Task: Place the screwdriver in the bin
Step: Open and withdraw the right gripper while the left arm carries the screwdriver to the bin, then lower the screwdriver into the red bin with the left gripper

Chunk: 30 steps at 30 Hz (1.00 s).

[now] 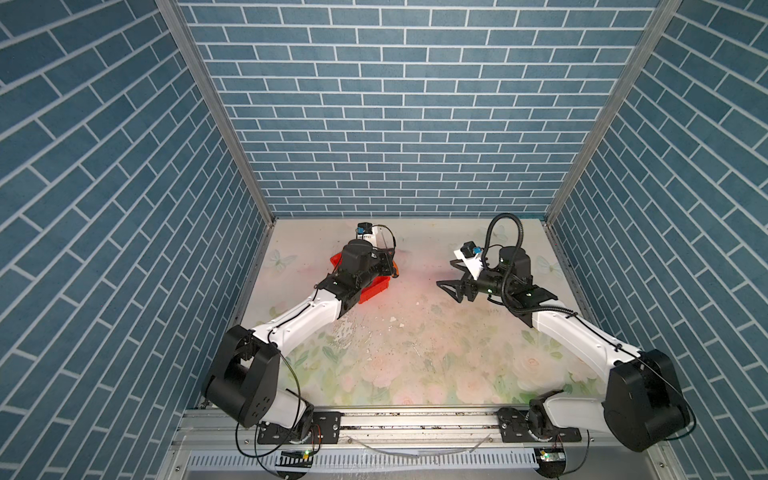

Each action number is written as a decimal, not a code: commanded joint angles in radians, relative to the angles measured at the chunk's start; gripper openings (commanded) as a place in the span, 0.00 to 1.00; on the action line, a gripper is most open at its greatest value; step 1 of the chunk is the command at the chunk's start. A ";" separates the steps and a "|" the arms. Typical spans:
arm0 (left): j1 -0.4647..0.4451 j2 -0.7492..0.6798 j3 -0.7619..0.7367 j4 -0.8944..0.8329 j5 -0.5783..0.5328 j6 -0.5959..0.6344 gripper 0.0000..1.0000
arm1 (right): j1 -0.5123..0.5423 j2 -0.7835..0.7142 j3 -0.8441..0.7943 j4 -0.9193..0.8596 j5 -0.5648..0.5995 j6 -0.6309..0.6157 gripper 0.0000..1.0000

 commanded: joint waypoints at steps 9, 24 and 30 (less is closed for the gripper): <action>0.148 0.283 0.339 -0.518 -0.022 0.144 0.00 | 0.161 0.138 0.151 0.038 0.112 -0.022 0.88; 0.178 0.508 0.448 -0.590 -0.029 0.085 0.02 | 0.221 0.184 0.211 -0.024 0.132 -0.075 0.88; 0.187 0.527 0.439 -0.586 -0.023 0.071 0.24 | 0.222 0.172 0.202 -0.040 0.149 -0.080 0.88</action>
